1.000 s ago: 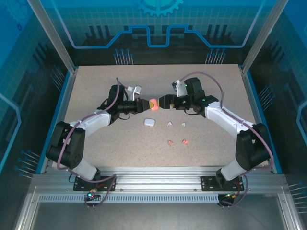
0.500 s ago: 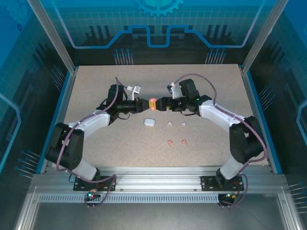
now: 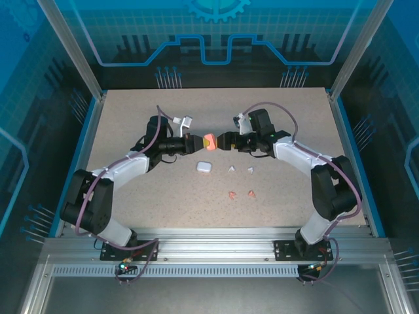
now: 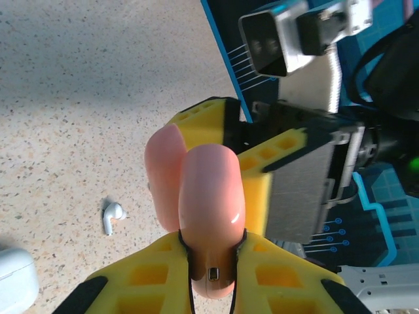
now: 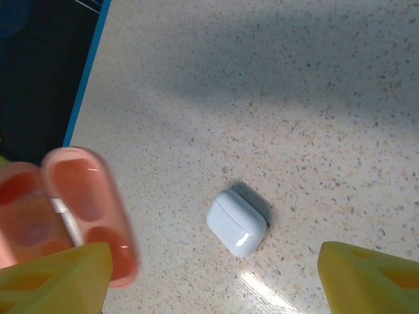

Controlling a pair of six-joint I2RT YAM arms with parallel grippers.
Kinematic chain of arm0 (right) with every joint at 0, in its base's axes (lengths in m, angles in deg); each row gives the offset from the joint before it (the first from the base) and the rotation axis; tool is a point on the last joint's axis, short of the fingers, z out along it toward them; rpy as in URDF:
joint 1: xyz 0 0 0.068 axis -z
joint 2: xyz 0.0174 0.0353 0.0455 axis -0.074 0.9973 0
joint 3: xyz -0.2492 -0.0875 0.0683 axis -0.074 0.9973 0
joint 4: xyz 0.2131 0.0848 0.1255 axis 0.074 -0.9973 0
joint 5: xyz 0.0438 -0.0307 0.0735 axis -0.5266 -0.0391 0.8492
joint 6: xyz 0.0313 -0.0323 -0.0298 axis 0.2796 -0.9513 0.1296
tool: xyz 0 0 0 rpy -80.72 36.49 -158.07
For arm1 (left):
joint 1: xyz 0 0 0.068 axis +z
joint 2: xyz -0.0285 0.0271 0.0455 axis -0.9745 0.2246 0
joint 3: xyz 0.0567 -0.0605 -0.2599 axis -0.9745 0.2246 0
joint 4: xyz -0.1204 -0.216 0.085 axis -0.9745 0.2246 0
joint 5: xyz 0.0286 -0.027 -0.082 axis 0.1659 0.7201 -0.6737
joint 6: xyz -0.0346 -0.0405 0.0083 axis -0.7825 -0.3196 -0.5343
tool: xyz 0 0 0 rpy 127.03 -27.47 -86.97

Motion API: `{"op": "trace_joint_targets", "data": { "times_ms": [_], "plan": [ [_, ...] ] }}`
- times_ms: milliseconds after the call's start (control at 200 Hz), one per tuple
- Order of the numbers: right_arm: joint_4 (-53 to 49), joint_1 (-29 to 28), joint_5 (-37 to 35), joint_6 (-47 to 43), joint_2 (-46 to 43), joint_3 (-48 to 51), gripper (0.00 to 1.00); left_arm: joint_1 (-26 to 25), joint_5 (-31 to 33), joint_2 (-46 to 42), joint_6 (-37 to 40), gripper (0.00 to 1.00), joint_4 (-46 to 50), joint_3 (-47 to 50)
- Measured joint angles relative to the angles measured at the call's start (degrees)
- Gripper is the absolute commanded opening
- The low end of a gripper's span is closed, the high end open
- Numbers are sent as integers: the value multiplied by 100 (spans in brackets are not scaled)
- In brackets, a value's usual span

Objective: Insert the wireless bluetooth earbuds into the charging case

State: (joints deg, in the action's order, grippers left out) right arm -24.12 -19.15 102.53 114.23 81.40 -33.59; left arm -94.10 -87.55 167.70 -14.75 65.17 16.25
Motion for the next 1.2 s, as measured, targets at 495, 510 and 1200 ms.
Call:
{"op": "trace_joint_targets", "data": {
  "times_ms": [495,510,1200],
  "plan": [
    [131,352,437,334,-557,588,80,0,-61,-79,-4,0,-212,103],
    [144,358,481,352,-570,588,79,0,-61,-81,-4,0,-227,107],
    [326,70,640,715,413,321,63,-79,623,-129,-243,16,-603,634]
  ]
}}
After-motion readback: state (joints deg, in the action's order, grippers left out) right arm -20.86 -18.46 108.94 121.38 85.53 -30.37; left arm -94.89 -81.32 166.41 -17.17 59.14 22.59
